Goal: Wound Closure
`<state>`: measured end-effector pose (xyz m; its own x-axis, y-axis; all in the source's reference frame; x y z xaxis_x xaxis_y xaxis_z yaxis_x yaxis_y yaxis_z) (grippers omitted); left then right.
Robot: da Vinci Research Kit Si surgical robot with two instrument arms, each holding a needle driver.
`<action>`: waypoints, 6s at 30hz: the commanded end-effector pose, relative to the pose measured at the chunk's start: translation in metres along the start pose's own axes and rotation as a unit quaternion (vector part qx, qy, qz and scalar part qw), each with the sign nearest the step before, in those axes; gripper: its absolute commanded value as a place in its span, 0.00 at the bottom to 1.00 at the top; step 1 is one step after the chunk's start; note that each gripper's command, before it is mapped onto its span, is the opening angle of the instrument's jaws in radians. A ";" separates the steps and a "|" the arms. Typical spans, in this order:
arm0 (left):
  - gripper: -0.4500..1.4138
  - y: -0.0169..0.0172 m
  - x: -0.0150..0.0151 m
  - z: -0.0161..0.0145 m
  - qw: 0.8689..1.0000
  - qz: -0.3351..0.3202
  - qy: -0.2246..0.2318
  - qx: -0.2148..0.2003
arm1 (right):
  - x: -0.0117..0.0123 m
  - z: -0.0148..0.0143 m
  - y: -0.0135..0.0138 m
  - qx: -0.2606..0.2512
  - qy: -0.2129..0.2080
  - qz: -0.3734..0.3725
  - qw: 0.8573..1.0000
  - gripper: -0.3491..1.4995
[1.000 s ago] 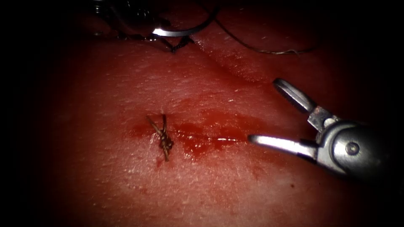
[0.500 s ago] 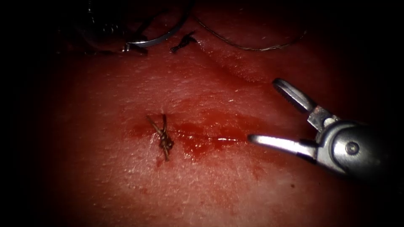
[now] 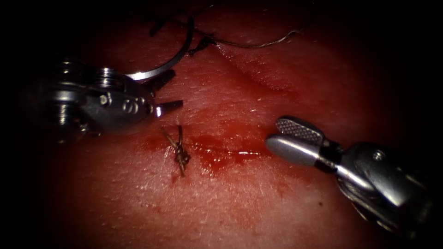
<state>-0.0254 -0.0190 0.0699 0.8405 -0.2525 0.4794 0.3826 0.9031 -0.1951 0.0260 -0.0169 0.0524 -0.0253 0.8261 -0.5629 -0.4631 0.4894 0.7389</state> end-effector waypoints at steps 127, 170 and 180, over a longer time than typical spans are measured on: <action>0.00 -0.0072 -0.0044 -0.0040 0.955 0.140 0.172 -0.198 | 0.0040 0.0115 0.0005 -0.247 -0.017 0.177 0.953 0.65; 0.59 -0.0075 -0.0038 -0.0078 0.922 -0.140 -0.154 0.327 | 0.0057 0.0081 0.0054 0.170 0.060 -0.454 0.872 0.00; 0.52 -0.0064 -0.0021 -0.0011 0.950 -0.118 -0.120 0.265 | 0.0070 0.0083 0.0054 0.140 0.126 -0.489 0.852 0.00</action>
<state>-0.0284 -0.0245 0.0694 0.6230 -0.4442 0.6438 0.2642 0.8942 0.3614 0.0299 -0.0067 0.0552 0.0486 -0.0824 -0.9954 -0.1438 0.9856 -0.0886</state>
